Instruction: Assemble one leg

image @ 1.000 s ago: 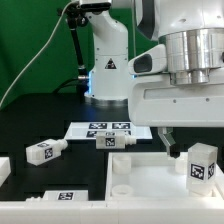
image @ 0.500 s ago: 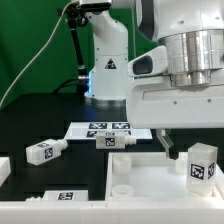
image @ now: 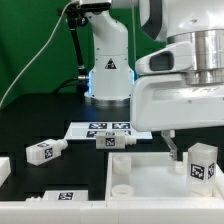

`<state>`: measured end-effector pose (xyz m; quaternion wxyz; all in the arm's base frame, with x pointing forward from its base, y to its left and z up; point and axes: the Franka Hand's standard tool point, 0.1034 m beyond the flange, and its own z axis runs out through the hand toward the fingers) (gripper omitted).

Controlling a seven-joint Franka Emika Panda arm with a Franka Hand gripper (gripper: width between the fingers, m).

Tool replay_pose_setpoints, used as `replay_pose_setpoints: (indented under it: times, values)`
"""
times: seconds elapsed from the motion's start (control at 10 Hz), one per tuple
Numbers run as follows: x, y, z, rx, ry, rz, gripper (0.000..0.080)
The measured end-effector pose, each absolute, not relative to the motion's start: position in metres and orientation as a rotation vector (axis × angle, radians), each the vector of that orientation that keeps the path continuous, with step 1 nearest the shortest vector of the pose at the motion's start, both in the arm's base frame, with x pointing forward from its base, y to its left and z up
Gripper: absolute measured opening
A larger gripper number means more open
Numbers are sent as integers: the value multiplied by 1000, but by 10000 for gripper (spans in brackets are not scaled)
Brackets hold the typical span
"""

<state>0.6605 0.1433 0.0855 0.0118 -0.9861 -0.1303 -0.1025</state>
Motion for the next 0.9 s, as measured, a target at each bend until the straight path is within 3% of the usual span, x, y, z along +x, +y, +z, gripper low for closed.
replay_pose_setpoints:
  times: [0.7, 0.9]
  values:
    - [662, 140, 86, -2921, -1254, -354, 649]
    - [664, 137, 90, -2924, -1249, -356, 649]
